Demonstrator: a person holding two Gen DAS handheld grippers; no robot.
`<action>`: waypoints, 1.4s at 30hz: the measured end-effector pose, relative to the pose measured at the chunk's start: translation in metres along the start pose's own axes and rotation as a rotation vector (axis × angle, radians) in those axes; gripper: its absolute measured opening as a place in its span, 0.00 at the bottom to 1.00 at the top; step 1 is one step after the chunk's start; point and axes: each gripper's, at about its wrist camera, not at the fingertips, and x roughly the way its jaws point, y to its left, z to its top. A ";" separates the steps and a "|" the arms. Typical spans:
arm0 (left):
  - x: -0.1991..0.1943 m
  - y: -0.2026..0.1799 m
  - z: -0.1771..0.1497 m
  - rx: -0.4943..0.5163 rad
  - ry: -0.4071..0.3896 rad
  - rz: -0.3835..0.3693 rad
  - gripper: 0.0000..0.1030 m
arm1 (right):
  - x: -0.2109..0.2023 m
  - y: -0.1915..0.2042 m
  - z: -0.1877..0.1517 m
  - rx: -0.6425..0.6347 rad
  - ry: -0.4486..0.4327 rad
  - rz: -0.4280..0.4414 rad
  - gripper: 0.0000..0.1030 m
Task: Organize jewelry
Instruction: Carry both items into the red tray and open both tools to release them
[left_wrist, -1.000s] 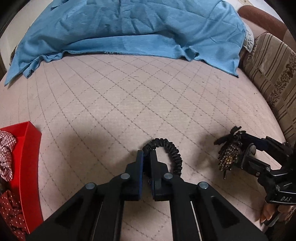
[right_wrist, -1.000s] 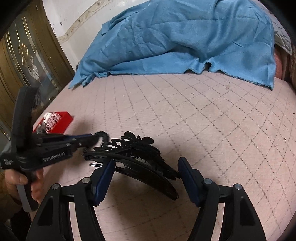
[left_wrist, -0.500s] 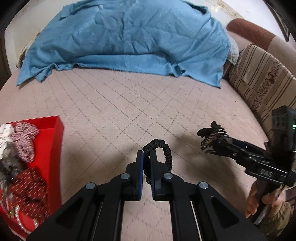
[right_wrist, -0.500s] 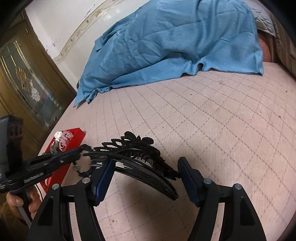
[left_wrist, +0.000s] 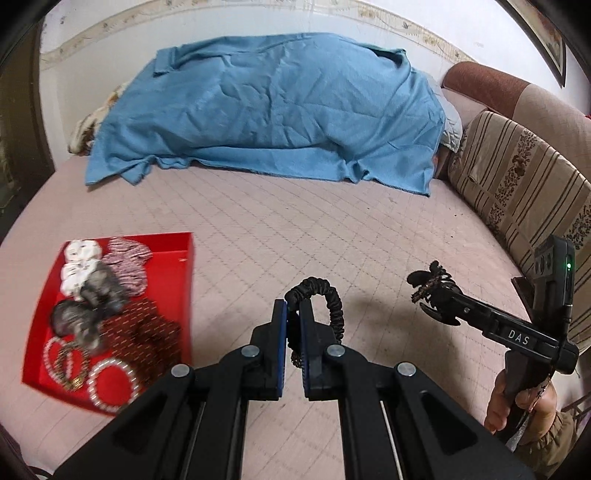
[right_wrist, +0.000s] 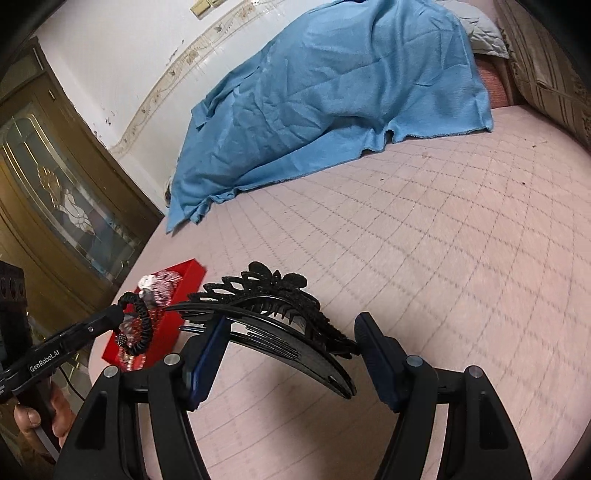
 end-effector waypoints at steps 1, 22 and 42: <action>-0.007 0.003 -0.002 -0.006 -0.006 0.001 0.06 | -0.002 0.003 -0.002 0.002 -0.002 0.001 0.72; -0.075 0.036 -0.033 -0.019 -0.072 0.148 0.06 | -0.035 0.076 -0.029 -0.062 -0.001 0.017 0.72; -0.086 0.065 -0.042 -0.053 -0.083 0.204 0.06 | -0.030 0.123 -0.026 -0.130 0.017 -0.002 0.72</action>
